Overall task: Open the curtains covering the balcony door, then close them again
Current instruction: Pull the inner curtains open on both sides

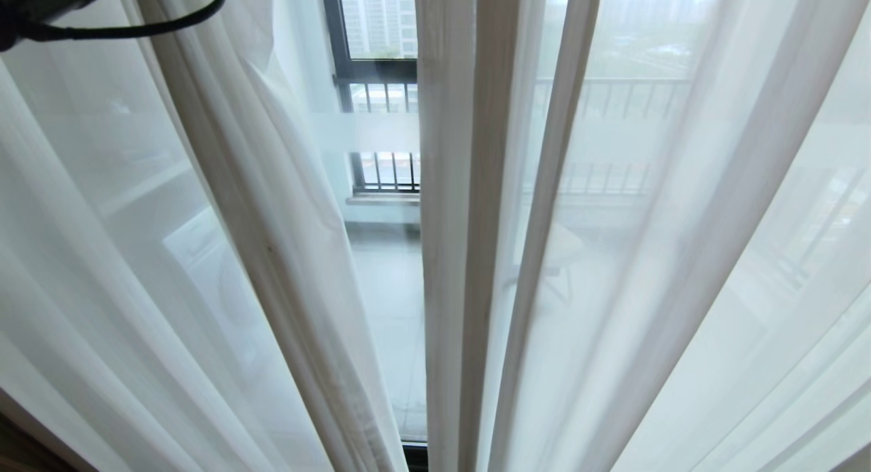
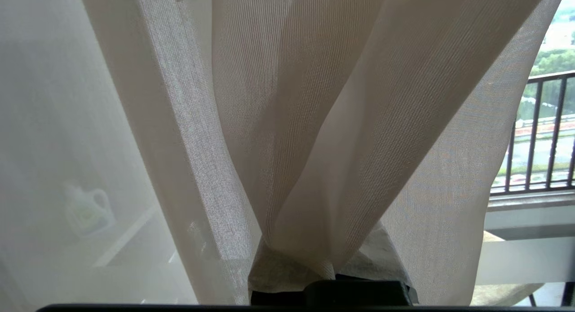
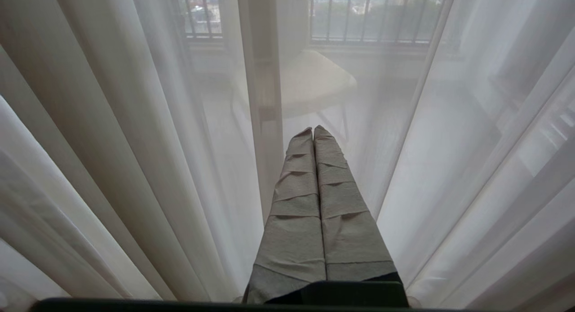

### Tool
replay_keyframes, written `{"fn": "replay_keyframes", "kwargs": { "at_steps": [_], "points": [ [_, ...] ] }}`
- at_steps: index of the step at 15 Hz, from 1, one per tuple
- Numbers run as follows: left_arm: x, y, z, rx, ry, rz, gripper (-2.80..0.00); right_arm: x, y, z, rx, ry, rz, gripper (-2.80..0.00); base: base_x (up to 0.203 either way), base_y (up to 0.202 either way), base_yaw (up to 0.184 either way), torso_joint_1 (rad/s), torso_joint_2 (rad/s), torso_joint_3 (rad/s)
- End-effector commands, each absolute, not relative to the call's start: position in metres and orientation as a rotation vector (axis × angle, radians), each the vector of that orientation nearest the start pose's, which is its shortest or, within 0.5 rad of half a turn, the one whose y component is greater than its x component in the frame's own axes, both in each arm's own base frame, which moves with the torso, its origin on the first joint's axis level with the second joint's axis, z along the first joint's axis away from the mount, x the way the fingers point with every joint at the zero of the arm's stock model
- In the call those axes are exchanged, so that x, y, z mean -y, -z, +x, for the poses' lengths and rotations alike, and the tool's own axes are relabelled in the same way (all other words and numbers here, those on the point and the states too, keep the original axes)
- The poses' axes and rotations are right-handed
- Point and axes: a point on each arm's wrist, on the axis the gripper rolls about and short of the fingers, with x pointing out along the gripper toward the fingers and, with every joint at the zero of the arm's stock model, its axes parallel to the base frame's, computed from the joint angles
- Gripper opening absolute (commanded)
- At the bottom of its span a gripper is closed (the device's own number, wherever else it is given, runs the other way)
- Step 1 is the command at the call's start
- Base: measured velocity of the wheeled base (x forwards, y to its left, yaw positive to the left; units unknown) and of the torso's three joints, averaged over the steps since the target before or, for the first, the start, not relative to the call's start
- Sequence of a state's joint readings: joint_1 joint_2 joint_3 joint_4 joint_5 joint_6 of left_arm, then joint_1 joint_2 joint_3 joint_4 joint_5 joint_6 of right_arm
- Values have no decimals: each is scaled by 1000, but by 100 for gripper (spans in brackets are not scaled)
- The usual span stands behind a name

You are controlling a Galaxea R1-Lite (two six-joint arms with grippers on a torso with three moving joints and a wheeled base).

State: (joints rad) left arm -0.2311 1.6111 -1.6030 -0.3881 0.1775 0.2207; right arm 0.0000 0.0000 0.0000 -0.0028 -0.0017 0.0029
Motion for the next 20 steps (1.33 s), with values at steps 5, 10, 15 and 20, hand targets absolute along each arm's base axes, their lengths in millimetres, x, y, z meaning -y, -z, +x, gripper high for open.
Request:
{"fn": "replay_keyframes", "kwargs": {
  "at_steps": [5, 10, 15, 20],
  "points": [
    [23, -408, 275, 357, -101, 132, -280, 0, -76, -23, 3, 2, 3, -280, 0, 0, 0, 0, 0, 0],
    [17, -396, 272, 310, -107, 107, -280, 0, -76, -23, 3, 2, 3, -280, 0, 0, 0, 0, 0, 0],
    [14, -394, 274, 313, -7, 94, -280, 0, -76, -23, 3, 2, 3, -280, 0, 0, 0, 0, 0, 0],
    [15, -391, 276, 300, 1, 77, -280, 0, -76, -23, 3, 2, 3, -280, 0, 0, 0, 0, 0, 0]
  ]
}}
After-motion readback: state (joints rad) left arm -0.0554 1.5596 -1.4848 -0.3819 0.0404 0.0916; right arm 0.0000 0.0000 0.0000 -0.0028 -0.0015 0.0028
